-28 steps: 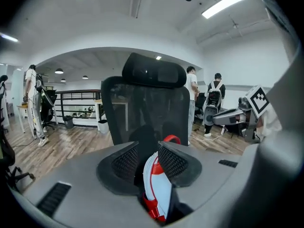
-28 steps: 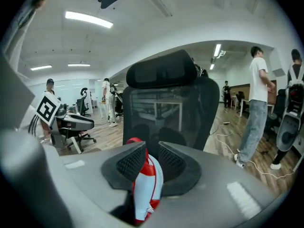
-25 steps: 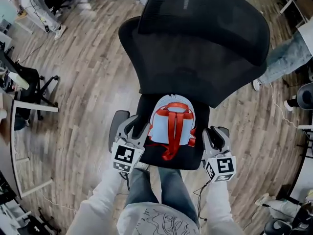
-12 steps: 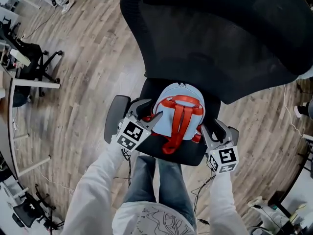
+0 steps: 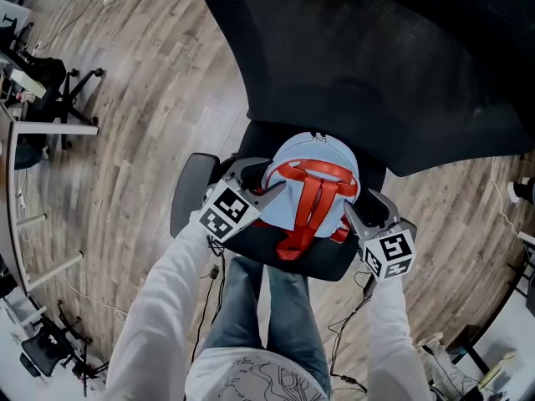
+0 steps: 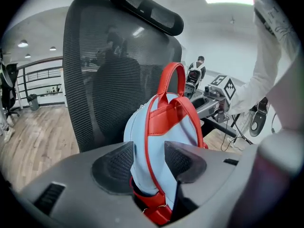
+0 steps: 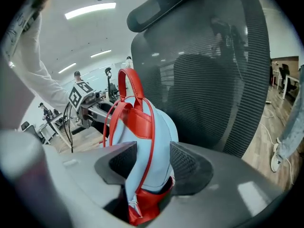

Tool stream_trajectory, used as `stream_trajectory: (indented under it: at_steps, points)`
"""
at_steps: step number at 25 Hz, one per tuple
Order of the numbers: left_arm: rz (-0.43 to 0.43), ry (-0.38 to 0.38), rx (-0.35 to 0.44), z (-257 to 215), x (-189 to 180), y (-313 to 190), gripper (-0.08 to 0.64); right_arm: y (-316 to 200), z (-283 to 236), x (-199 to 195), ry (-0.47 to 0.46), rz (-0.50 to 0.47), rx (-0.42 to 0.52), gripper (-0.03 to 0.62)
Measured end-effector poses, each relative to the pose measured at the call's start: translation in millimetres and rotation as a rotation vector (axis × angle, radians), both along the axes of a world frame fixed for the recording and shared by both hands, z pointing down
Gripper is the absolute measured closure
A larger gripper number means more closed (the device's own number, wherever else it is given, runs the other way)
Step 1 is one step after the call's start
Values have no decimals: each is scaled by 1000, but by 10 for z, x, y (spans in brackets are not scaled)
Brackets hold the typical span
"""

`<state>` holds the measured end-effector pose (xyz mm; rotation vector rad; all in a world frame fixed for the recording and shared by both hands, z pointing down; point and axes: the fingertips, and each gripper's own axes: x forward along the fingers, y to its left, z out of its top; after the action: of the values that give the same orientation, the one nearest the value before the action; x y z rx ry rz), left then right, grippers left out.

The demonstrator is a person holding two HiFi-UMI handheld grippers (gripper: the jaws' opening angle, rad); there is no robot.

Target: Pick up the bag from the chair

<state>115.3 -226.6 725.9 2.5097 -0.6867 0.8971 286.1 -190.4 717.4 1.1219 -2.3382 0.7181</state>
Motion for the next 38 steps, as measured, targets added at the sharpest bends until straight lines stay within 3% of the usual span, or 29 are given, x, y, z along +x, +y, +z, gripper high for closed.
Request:
stream_trajectory:
  at_steps: [7,19,27,38]
  points:
    - [7,64,-22,16,66,-66,394,-86,89,-38,-81,-36,-32,394]
    - [8,127,-112,-3,-9,84,463,65,38,-149,-90,-43,-49,485]
    - [-14,186,-67,-373,-109,280,482,209,-364,-232,-110,-51,16,502]
    - [13,235,93,-1443,-215,138,480,116,-1414,-359,-68,-46,191,500]
